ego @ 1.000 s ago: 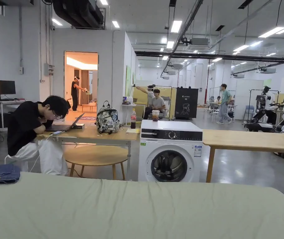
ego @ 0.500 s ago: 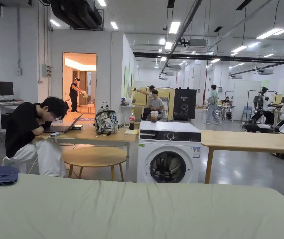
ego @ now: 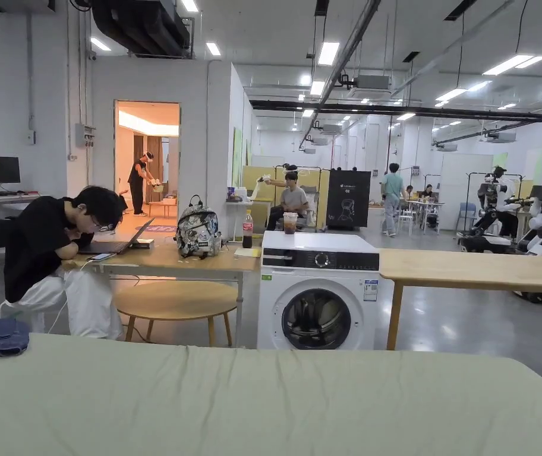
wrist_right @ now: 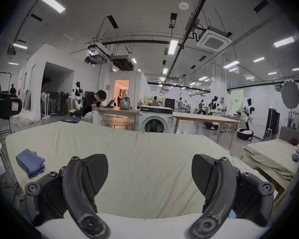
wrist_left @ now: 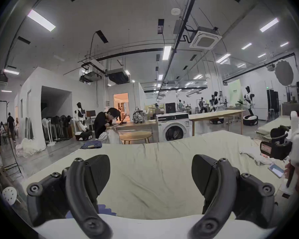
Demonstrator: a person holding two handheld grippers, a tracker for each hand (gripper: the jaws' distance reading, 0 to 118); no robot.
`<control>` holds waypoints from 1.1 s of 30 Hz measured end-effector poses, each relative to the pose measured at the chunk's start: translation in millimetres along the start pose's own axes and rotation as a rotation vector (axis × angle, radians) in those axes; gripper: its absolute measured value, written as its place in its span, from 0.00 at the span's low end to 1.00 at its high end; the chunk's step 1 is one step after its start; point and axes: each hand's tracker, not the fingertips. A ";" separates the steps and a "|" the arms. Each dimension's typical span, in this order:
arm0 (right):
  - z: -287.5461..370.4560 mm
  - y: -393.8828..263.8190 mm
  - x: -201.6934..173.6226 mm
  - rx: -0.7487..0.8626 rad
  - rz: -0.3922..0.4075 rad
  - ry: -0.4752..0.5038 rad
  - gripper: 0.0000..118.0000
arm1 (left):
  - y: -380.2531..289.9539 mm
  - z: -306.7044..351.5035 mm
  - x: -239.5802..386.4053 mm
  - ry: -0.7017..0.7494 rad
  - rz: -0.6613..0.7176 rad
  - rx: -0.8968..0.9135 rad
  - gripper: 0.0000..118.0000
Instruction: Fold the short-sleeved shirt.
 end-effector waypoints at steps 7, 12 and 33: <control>-3.8 2.4 1.8 -0.010 -0.037 -0.024 0.85 | -0.9 -1.3 -1.0 -0.030 0.038 -0.011 0.83; -3.6 2.6 3.4 -0.021 -0.058 -0.022 0.85 | -0.5 -1.7 -1.5 -0.032 0.038 -0.011 0.83; -24.3 5.4 8.3 -0.183 -0.294 -0.030 0.85 | 1.5 -3.0 2.0 -0.062 0.055 -0.019 0.83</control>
